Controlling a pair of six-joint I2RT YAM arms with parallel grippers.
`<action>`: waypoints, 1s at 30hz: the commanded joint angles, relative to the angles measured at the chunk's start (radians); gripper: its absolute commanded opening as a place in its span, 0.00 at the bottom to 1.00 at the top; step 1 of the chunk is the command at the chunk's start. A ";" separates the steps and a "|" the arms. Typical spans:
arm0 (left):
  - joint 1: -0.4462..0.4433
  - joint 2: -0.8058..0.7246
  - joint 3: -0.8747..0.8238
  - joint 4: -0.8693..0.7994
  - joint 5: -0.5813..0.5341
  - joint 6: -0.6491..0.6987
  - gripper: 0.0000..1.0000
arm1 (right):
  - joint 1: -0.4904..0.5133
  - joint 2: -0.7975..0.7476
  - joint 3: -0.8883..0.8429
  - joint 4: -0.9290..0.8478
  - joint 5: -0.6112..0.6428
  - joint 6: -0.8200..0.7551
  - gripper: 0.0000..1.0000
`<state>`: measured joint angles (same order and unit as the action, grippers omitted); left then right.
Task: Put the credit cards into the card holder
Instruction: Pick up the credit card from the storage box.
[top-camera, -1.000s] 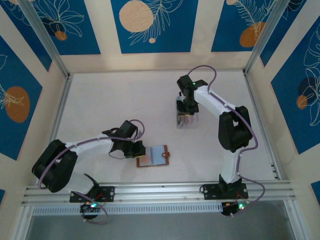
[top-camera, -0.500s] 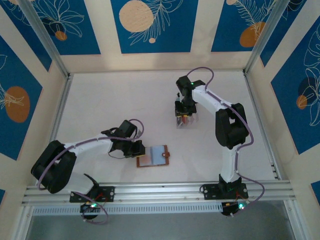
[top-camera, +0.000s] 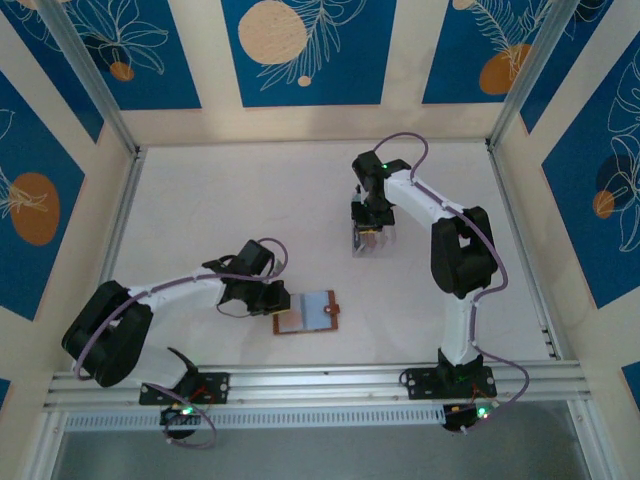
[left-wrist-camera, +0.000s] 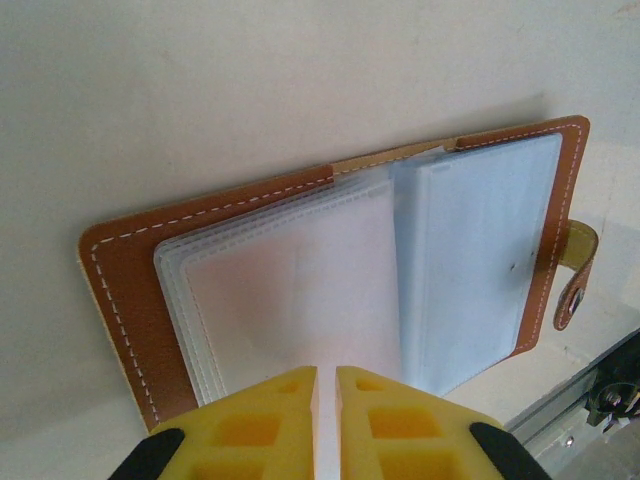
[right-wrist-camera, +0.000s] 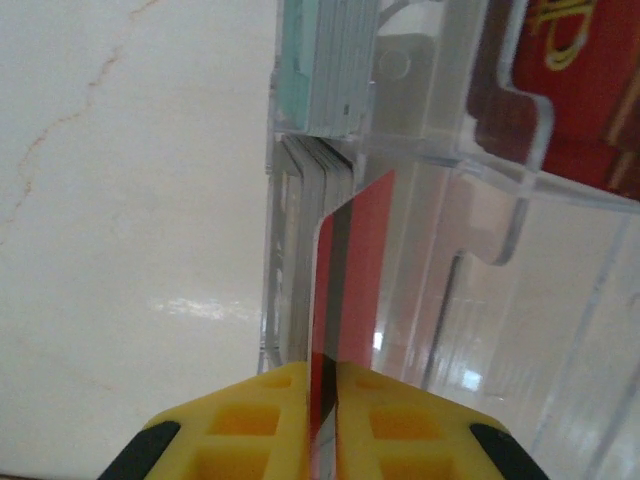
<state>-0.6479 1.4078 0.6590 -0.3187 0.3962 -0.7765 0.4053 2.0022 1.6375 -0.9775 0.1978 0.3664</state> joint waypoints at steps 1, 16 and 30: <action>0.010 -0.021 -0.016 -0.017 0.013 0.006 0.12 | -0.002 -0.028 0.026 -0.033 0.011 -0.006 0.11; 0.011 -0.096 0.025 -0.145 -0.030 0.069 0.13 | 0.053 -0.208 0.049 -0.069 0.137 0.013 0.00; -0.075 0.038 0.097 -0.092 -0.016 0.082 0.13 | 0.133 -0.623 -0.534 0.466 -0.297 0.132 0.00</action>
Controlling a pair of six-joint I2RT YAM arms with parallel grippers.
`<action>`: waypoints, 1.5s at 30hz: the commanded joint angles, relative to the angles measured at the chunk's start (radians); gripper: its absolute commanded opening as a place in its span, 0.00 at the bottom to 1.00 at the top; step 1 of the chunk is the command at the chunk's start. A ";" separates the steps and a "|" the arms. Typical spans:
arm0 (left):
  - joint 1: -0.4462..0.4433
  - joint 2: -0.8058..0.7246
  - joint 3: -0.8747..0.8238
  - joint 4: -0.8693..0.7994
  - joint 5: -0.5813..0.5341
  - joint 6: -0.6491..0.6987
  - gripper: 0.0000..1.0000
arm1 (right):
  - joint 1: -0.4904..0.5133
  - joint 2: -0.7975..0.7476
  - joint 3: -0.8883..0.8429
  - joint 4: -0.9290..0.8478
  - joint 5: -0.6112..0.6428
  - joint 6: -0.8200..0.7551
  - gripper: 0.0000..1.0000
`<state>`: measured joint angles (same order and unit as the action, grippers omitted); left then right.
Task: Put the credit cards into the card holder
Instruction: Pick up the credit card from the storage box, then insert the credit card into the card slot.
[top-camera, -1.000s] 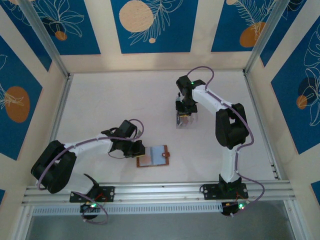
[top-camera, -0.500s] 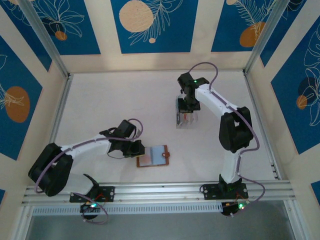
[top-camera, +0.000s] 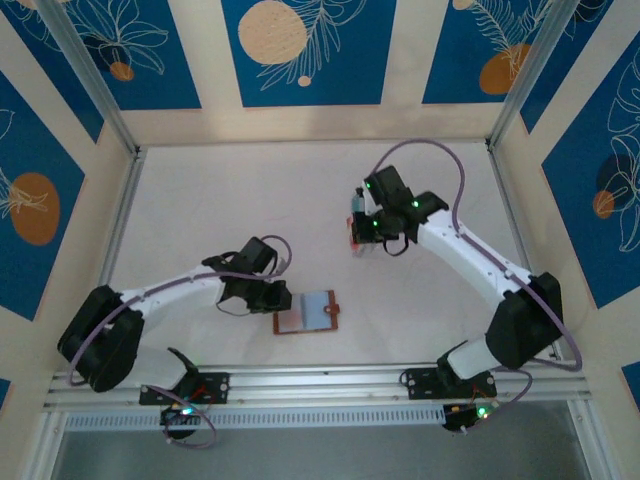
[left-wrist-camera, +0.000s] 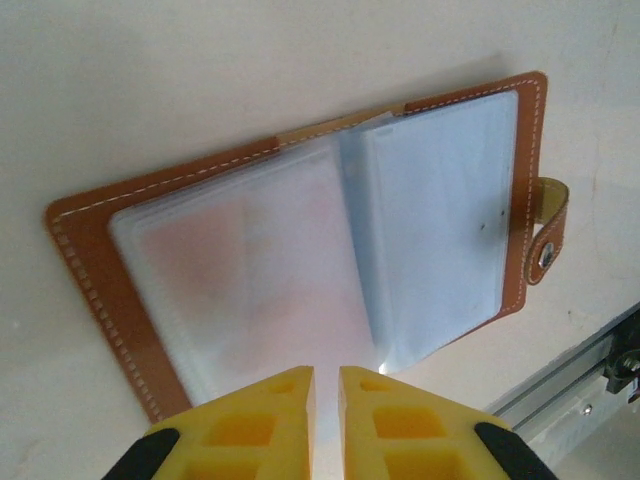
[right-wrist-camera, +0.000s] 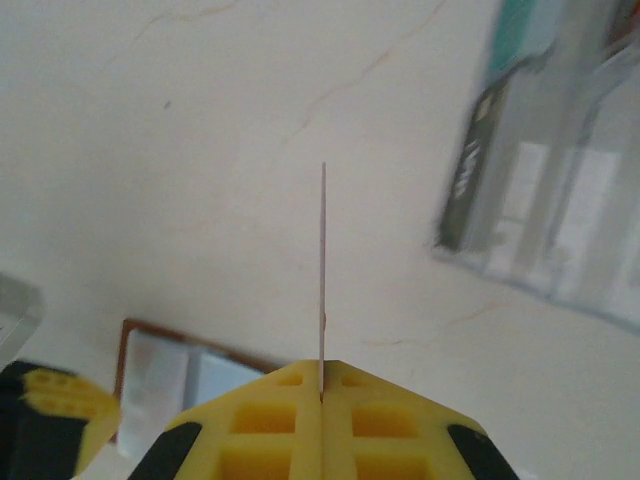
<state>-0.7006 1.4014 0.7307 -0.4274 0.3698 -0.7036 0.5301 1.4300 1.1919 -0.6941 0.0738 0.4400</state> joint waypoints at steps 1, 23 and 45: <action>-0.025 0.059 0.027 0.020 0.009 0.007 0.13 | 0.011 -0.068 -0.135 0.225 -0.213 0.072 0.00; -0.024 0.062 -0.041 -0.033 -0.120 -0.021 0.12 | 0.216 0.079 -0.568 0.949 -0.427 0.316 0.00; -0.025 0.057 -0.060 -0.011 -0.100 -0.028 0.12 | 0.292 0.149 -0.629 1.015 -0.320 0.397 0.00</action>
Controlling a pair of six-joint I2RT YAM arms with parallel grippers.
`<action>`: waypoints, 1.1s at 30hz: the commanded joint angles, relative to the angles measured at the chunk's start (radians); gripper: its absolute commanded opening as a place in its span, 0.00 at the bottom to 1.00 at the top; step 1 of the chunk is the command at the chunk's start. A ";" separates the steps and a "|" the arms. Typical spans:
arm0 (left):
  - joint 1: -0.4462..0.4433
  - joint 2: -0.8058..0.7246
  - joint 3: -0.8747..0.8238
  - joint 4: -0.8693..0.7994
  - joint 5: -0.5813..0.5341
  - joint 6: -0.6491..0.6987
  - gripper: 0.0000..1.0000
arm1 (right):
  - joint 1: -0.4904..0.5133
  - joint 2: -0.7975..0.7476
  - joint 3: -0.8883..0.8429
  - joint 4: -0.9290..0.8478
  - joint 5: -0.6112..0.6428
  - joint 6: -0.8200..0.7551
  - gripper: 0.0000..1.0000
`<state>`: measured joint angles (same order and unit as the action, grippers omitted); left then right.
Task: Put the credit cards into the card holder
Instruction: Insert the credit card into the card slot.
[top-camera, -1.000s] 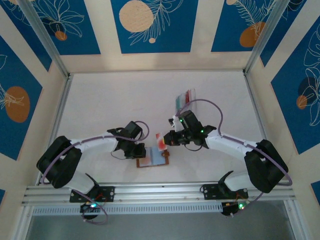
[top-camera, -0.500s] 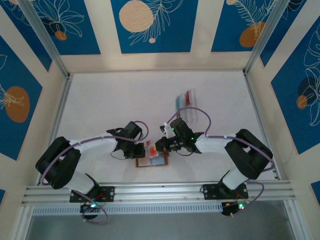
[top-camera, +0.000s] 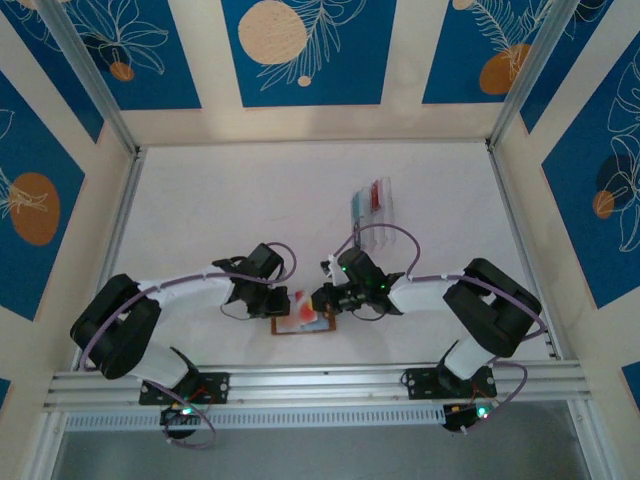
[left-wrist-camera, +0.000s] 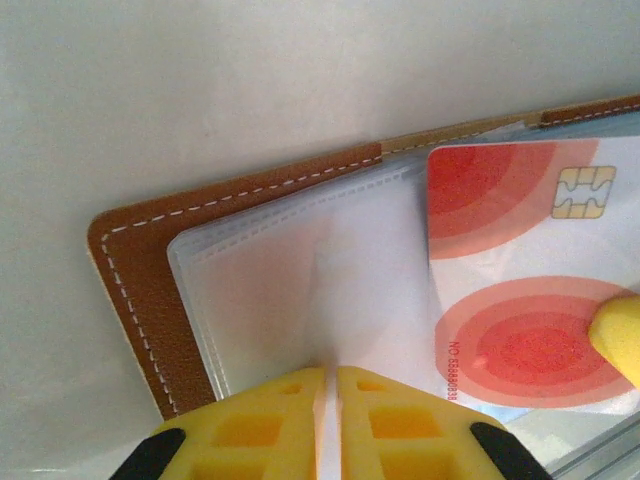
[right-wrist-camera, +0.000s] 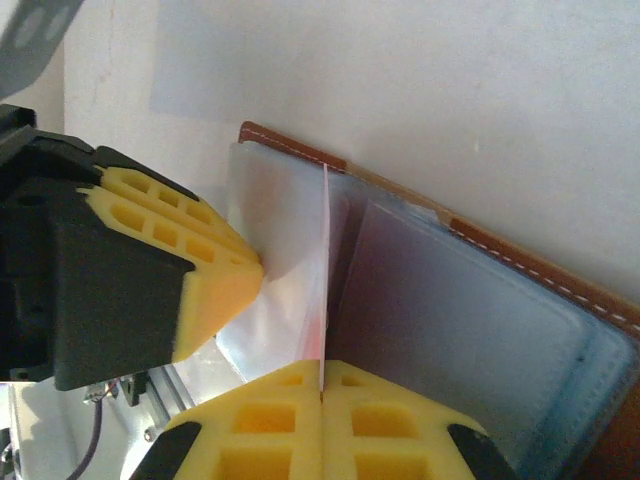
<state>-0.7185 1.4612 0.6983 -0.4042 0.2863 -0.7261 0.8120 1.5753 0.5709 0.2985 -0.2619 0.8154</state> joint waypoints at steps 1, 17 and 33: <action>-0.006 -0.004 -0.028 -0.036 -0.016 -0.006 0.12 | 0.012 0.008 -0.006 0.029 0.015 0.030 0.00; -0.006 -0.009 -0.032 -0.036 -0.016 -0.004 0.12 | -0.026 -0.022 -0.066 0.069 -0.030 0.194 0.00; -0.004 -0.018 -0.041 -0.045 -0.038 0.004 0.13 | -0.085 -0.010 0.008 -0.145 -0.284 0.099 0.00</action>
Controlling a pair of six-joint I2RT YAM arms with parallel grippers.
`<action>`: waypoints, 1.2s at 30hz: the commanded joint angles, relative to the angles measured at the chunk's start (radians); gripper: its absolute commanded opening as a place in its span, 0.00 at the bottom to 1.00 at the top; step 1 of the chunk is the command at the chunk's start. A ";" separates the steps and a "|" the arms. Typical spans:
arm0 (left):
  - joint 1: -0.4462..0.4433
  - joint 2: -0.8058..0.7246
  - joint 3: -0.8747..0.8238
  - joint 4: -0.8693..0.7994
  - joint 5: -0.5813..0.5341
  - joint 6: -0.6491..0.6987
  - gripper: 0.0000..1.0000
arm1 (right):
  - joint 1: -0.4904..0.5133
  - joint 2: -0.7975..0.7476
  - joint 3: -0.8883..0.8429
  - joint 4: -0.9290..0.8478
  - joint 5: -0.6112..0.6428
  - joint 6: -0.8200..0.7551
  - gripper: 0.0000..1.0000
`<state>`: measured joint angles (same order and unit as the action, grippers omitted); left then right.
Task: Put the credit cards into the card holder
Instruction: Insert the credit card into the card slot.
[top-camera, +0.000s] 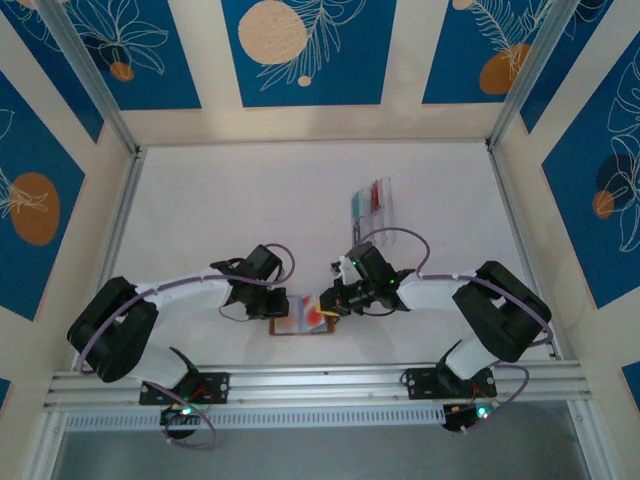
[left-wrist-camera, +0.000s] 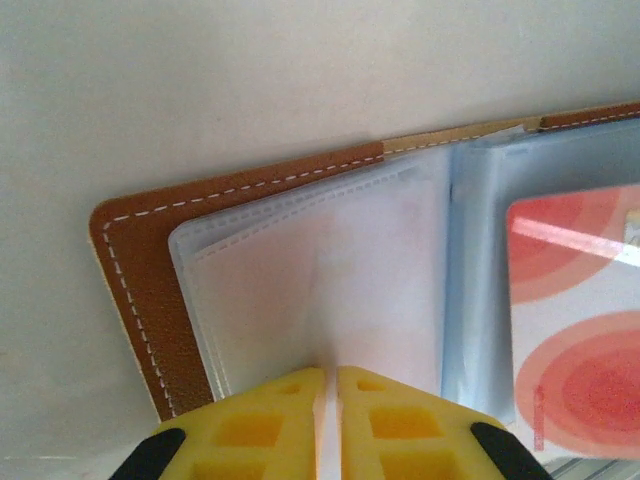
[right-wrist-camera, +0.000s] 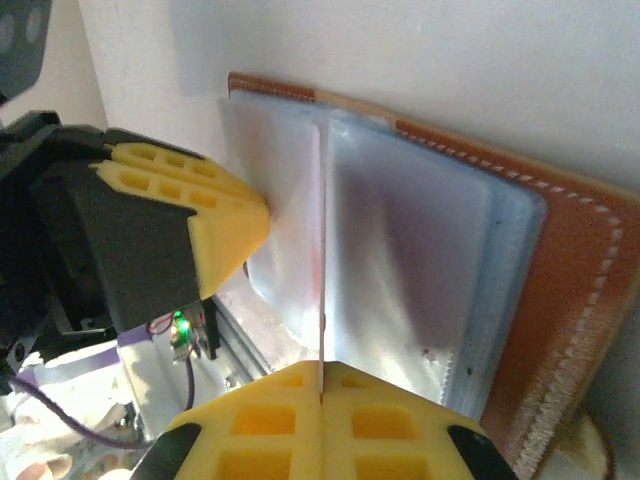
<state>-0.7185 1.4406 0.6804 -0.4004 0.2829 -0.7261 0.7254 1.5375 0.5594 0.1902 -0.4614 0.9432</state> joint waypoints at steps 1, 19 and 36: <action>-0.004 0.004 -0.024 -0.048 -0.033 0.002 0.13 | 0.003 0.035 0.017 -0.019 -0.095 -0.024 0.00; -0.003 0.000 -0.024 -0.053 -0.033 0.003 0.13 | 0.021 0.138 0.041 0.022 -0.153 -0.026 0.00; -0.003 -0.009 -0.041 -0.045 -0.028 -0.003 0.13 | -0.012 0.199 0.099 0.076 -0.110 0.008 0.00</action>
<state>-0.7185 1.4338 0.6716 -0.3969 0.2829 -0.7265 0.7212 1.7123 0.6407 0.2550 -0.5953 0.9356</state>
